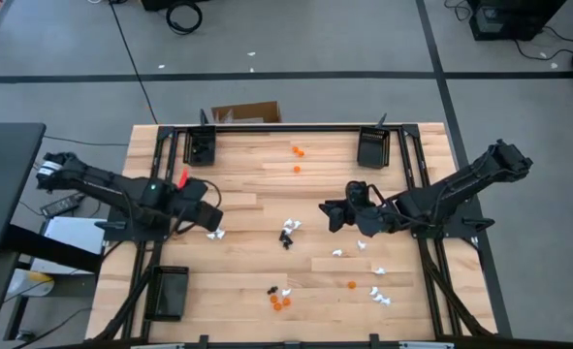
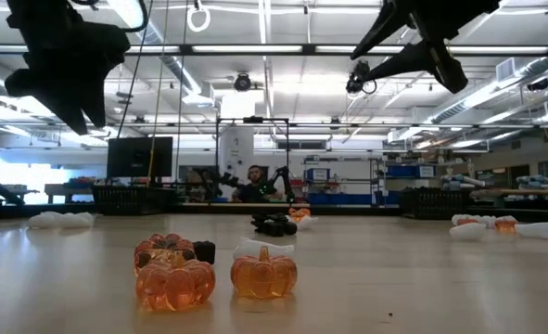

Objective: Sort Halloween decoration
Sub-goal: Put the black skeleton toy into the top left black basket

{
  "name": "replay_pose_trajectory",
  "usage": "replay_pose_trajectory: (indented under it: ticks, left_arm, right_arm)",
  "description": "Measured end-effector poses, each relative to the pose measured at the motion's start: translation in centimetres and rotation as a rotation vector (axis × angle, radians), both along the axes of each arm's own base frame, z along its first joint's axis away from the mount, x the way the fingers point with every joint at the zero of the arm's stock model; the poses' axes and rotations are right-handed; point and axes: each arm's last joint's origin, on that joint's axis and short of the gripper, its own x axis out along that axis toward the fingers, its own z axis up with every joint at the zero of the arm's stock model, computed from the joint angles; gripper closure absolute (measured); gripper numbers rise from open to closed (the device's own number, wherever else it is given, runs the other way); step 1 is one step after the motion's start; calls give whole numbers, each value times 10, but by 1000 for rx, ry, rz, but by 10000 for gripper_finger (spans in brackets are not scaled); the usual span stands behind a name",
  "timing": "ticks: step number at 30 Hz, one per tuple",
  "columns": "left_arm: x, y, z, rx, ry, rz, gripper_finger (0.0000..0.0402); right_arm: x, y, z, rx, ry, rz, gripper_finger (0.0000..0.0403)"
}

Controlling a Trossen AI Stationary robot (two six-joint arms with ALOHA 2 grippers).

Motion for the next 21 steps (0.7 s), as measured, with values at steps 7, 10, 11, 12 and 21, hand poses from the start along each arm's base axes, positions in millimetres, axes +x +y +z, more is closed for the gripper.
replay_pose_trajectory:
  ticks: [7,10,11,12,21]
  left_arm:
    - [-7,-25,0,-65,-40,-14,196]
    - [-10,-32,0,-75,-48,-33,196]
    - [-10,-33,0,-73,-52,-32,196]
    - [-10,-33,0,-69,-57,-26,196]
    - [-3,-11,1,50,-52,14,196]
  right_arm:
    - [2,1,3,63,-63,-25,242]
    - [2,1,3,69,-69,-27,242]
    - [2,1,3,66,-68,-26,242]
    - [2,1,3,62,-66,-24,242]
    - [2,1,4,-3,-35,12,242]
